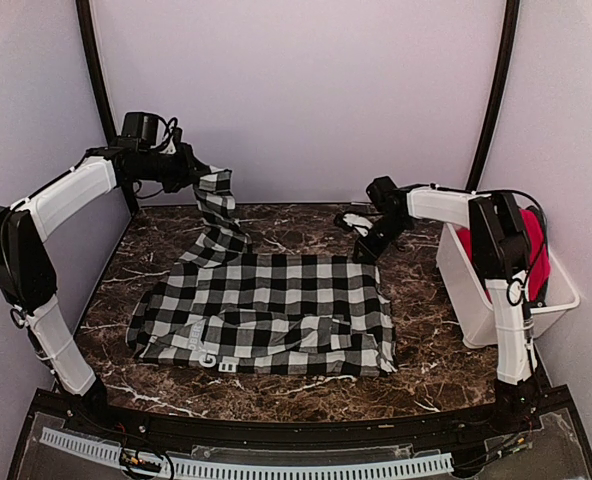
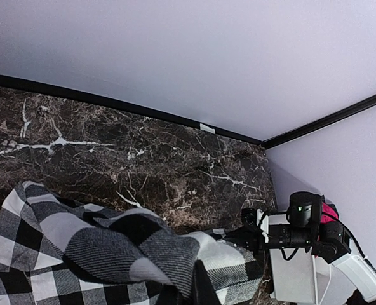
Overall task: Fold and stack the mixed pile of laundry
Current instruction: Pick up the 1/3-folded shirt from the center of the board, then fold the 1/3-folded shirt at the center of the board.
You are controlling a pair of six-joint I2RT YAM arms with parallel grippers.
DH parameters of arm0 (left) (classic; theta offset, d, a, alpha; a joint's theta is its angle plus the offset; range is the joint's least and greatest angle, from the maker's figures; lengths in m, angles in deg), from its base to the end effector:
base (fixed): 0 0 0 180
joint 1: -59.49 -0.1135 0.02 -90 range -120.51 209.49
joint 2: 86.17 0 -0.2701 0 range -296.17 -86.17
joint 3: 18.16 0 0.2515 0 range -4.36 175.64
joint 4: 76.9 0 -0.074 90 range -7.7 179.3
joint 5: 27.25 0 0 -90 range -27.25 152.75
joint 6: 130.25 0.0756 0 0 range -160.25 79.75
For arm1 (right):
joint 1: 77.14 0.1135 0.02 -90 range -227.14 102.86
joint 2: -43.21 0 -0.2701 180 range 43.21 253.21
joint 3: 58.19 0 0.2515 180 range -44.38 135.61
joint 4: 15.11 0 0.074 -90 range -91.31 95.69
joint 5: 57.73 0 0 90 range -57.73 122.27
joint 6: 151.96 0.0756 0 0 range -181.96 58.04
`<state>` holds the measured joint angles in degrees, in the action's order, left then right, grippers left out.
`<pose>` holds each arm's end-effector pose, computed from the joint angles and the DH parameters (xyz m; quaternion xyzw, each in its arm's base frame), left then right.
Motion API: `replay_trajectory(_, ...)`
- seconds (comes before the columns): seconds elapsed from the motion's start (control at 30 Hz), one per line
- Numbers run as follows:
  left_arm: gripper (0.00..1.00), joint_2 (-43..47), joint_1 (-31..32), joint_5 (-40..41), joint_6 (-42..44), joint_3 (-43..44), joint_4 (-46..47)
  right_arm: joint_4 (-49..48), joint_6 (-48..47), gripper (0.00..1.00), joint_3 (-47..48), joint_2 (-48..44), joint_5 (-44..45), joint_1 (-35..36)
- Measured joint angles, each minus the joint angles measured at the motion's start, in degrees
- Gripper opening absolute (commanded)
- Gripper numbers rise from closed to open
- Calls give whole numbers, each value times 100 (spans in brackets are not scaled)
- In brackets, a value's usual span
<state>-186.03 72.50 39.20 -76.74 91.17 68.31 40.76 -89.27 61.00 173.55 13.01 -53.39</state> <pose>0.4257 -0.1294 0.3597 -0.0614 0.8320 -0.3758 0.4034 0.4461 0.2235 0.1369 -0.4465 0.8575 0.1578 0.2014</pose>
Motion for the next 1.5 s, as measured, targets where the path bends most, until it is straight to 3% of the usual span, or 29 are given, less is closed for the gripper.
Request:
replay_trajectory(0.23, 0, 352, 90, 247, -63, -157, -140, -74, 149, 0, -376, -264, 286, 245)
replay_trajectory(0.43, 0, 1593, 494, 800, -319, -680, -310, -144, 267, 0, -680, -927, 601, 581)
replay_trajectory(0.8, 0, 3421, 1849, 2374, -1550, -1755, -756, -243, 452, 0, -1405, -1591, 1246, 1027)
replay_trajectory(1.2, 0, 3748, 3515, 3908, -2798, -2365, -1263, -367, 776, 0, -2308, -2138, 1976, 1425)
replay_trajectory(1.5, 0, 3742, 4197, 4601, -3324, -2317, -1591, -409, 944, 0, -2500, -2140, 2361, 1429)
